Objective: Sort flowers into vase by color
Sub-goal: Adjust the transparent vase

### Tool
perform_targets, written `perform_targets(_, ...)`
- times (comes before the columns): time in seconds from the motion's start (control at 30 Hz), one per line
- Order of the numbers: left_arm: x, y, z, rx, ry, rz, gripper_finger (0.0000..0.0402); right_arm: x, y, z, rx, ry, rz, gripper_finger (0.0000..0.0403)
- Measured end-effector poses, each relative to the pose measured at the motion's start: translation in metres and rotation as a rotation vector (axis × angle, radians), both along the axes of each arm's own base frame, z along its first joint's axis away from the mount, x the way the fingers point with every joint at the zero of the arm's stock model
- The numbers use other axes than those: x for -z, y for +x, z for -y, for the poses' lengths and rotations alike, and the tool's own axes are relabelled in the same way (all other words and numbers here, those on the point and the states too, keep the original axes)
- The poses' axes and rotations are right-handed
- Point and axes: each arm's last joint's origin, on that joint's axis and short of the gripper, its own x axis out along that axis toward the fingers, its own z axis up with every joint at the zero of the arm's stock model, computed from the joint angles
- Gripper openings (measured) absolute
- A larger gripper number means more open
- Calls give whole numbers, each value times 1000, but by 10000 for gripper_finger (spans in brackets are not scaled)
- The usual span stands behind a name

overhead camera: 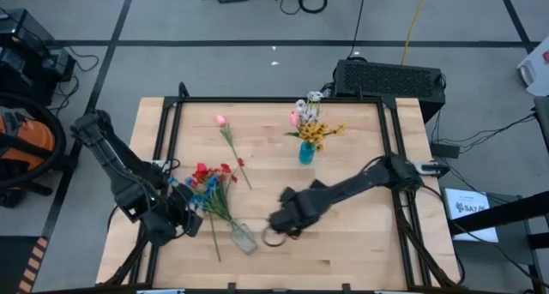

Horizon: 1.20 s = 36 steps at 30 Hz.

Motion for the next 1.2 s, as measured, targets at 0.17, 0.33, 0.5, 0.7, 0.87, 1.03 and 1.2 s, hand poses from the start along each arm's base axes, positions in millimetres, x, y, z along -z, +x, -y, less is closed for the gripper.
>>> perform_targets(0.17, 5, 20, 8, -73, -58, 59, 125, 9, -70, 8, 61, 59, 112, 180)
perform_targets(0.33, 17, 47, 14, -239, -137, 99, 125, 19, -142, 30, 142, 181, 332, 180)
perform_targets(0.5, 37, 67, 16, -444, -230, 25, 125, 24, -189, 54, 146, 290, 517, 180)
perform_targets(0.7, 57, 88, 14, -610, -335, -53, 125, 30, -216, 73, 70, 285, 601, 180)
perform_targets(0.87, 63, 103, 8, -605, -334, -33, 125, 30, -222, 76, -19, 272, 612, 180)
perform_targets(1.03, 65, 108, 1, -564, -288, -28, 125, 29, -222, 76, -76, 259, 612, 180)
perform_targets(1.2, 66, 109, -4, -545, -247, -40, 125, 29, -222, 76, -102, 251, 610, 180)
